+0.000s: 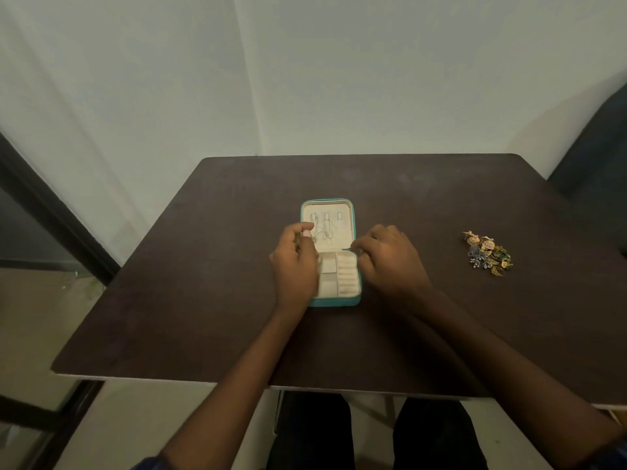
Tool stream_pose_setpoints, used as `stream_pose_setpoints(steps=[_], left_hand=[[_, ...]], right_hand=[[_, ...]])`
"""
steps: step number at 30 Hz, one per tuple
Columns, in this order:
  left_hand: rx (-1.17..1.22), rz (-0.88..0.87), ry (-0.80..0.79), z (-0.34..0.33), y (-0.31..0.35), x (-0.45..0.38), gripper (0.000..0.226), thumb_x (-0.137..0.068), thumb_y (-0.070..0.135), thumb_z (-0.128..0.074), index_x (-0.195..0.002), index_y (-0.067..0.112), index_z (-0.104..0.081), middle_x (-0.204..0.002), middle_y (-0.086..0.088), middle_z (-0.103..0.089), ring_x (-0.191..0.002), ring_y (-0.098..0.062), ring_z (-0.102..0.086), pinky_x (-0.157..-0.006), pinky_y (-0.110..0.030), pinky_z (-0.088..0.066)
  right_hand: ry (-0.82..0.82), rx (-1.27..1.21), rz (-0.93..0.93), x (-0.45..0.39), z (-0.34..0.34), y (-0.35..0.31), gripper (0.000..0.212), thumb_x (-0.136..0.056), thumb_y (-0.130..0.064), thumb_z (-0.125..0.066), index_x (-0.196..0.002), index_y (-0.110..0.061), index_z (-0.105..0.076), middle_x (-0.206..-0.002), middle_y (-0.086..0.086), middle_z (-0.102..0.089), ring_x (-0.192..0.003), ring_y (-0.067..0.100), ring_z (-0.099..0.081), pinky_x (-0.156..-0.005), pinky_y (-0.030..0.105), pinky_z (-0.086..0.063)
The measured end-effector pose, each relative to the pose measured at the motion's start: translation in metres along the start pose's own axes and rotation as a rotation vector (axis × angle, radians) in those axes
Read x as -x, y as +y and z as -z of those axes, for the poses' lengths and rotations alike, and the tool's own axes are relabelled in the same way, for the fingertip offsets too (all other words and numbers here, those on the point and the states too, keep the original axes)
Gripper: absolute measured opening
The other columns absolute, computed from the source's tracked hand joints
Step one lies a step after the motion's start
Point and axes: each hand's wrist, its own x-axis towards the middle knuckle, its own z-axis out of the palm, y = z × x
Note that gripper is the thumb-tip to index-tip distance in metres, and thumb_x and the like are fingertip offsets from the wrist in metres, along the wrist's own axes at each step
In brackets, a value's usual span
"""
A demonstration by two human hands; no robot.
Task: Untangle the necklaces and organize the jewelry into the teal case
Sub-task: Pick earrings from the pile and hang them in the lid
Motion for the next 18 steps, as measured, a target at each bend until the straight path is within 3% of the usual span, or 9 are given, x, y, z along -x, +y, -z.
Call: stream_pose_setpoints(steps=[5,10,14,18], left_hand=[[-0.010,-0.004,0.012,0.006,0.007,0.007,0.018,-0.095,0.010,-0.045,-0.103,0.014,-0.061,-0.077,0.006,-0.061,-0.061,0.001,-0.057,-0.051,-0.015,-0.044],[-0.035,-0.064,-0.029,-0.009,0.024,0.013,0.020,-0.094,0.009,-0.046,-0.104,0.016,-0.062,-0.080,0.002,-0.064,-0.060,0.001,-0.058,-0.051,-0.013,-0.042],[-0.037,-0.167,-0.124,-0.039,0.037,0.026,0.021,-0.091,0.016,-0.047,-0.102,0.023,-0.063,-0.072,0.001,-0.063,-0.059,-0.014,-0.059,-0.055,-0.027,-0.045],[-0.085,-0.247,-0.266,-0.076,0.047,0.041,0.017,-0.092,0.018,-0.054,-0.106,0.016,-0.064,-0.065,0.014,-0.053,-0.058,-0.003,-0.049,-0.059,-0.020,-0.041]], right_hand=[[0.008,-0.009,0.002,0.010,0.006,0.001,0.027,-0.091,-0.020,-0.047,-0.111,-0.016,-0.066,-0.102,0.004,-0.060,-0.090,0.018,-0.049,-0.075,0.028,-0.033],[0.019,0.013,-0.015,0.024,0.018,0.012,0.023,-0.088,-0.017,-0.052,-0.106,-0.015,-0.067,-0.100,0.007,-0.061,-0.091,0.024,-0.053,-0.076,0.034,-0.039],[0.061,0.046,-0.050,0.041,0.031,0.033,0.024,-0.083,-0.017,-0.053,-0.101,-0.014,-0.069,-0.093,0.009,-0.063,-0.086,0.029,-0.055,-0.074,0.036,-0.041],[0.070,0.072,-0.131,0.059,0.045,0.063,0.030,-0.083,-0.022,-0.046,-0.098,-0.012,-0.070,-0.089,0.010,-0.064,-0.083,0.030,-0.056,-0.072,0.035,-0.041]])
